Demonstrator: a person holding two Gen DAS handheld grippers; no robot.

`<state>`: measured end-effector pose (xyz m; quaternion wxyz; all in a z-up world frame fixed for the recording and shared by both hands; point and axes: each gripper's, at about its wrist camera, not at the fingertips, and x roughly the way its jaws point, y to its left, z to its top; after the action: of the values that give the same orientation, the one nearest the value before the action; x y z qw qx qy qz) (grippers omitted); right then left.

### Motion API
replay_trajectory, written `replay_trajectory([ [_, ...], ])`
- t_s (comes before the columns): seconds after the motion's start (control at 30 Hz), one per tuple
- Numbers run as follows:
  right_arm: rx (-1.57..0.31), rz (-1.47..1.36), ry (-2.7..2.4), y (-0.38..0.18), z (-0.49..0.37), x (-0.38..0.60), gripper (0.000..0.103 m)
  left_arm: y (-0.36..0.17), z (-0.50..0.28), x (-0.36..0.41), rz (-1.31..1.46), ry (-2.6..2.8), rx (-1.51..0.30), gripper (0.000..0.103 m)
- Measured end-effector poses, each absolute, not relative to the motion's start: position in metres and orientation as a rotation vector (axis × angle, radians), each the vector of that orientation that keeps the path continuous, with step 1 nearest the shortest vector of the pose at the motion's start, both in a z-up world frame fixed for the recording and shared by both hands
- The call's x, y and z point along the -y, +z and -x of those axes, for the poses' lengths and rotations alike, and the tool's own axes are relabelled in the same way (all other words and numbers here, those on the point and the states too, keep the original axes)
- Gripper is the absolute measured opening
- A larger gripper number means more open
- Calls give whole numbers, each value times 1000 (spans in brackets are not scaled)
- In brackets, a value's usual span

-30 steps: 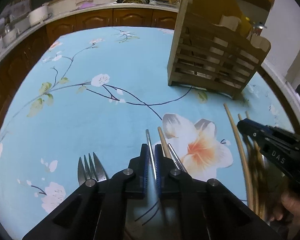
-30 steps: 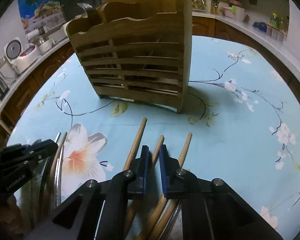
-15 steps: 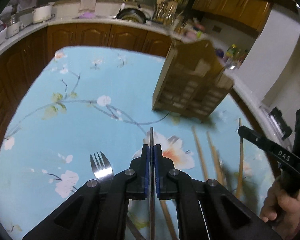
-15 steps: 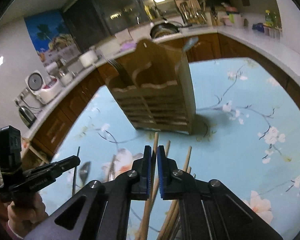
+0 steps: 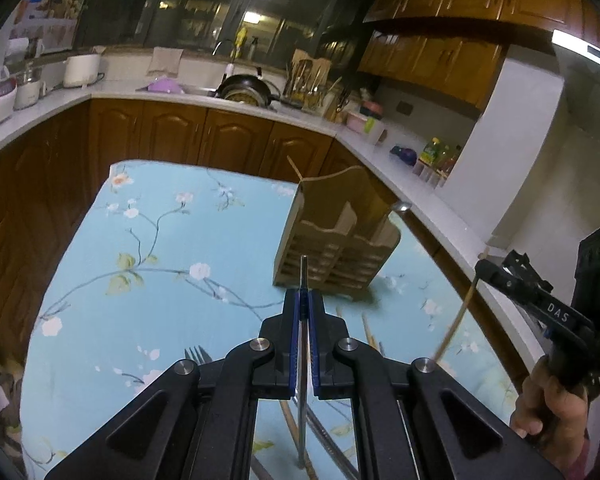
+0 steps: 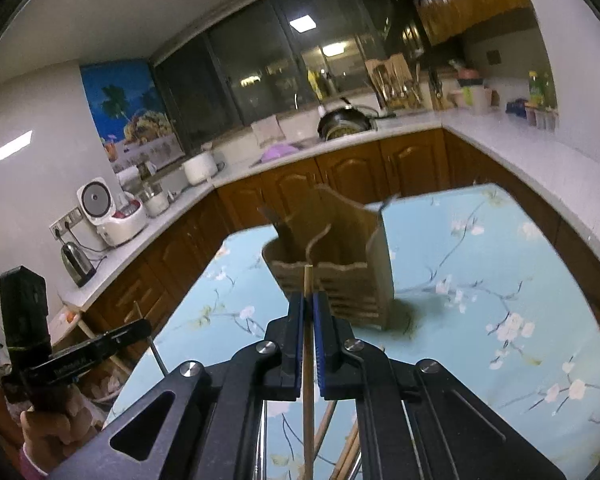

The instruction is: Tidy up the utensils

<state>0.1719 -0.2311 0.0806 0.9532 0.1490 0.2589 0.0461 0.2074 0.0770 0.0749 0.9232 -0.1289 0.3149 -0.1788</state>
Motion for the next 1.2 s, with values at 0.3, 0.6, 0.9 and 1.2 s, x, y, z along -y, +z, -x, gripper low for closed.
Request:
replay_trajectory([
  [0.3, -490, -303, 88, 91, -170, 236, 5, 82, -206, -77, 267, -378, -620, 2],
  [0.6, -457, -307, 77, 99, -174, 243, 5, 93, -219, -75, 277, -374, -564, 2],
  [0.9, -337, -304, 32, 137, -190, 263, 5, 115, -252, -71, 265, -372, -449, 2],
  [1.2, -212, -276, -23, 174, -230, 279, 5, 140, -302, -55, 253, -338, -282, 2],
])
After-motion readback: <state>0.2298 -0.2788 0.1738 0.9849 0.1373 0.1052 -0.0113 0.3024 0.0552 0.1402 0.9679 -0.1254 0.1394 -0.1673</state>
